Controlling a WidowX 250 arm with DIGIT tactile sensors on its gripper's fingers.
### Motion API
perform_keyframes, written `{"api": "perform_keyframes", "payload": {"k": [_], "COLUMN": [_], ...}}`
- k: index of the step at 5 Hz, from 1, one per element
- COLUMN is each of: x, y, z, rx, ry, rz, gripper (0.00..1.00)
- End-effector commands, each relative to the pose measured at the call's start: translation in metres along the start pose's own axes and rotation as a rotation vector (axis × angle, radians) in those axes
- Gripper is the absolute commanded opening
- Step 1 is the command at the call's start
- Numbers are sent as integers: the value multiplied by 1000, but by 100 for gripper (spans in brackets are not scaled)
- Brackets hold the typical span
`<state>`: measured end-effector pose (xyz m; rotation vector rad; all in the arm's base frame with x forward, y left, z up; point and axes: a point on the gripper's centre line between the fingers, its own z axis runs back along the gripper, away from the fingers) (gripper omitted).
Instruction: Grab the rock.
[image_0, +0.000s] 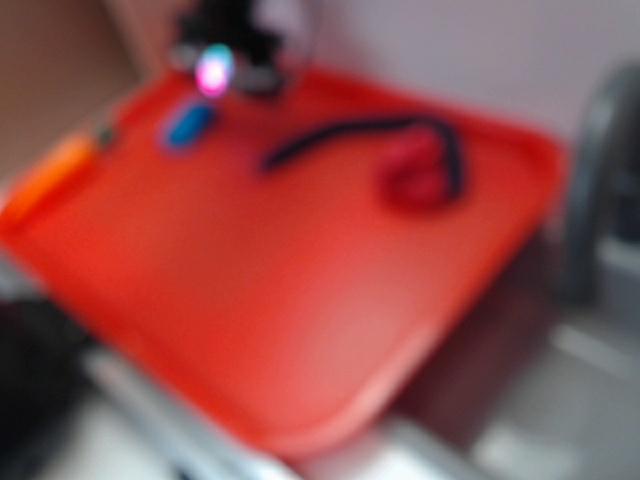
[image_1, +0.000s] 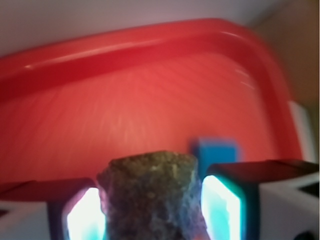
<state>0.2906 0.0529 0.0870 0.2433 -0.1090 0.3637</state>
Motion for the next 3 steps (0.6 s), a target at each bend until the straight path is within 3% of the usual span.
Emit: {"api": "perform_keyframes", "payload": {"k": [1, 2, 3], "x": [-61, -78, -78], "y": [-5, -9, -11], "z": [91, 105, 101], "rx": [-153, -163, -158], "ry": [-5, 31, 22], "rz": [0, -23, -62], "gripper": [0, 0, 0]}}
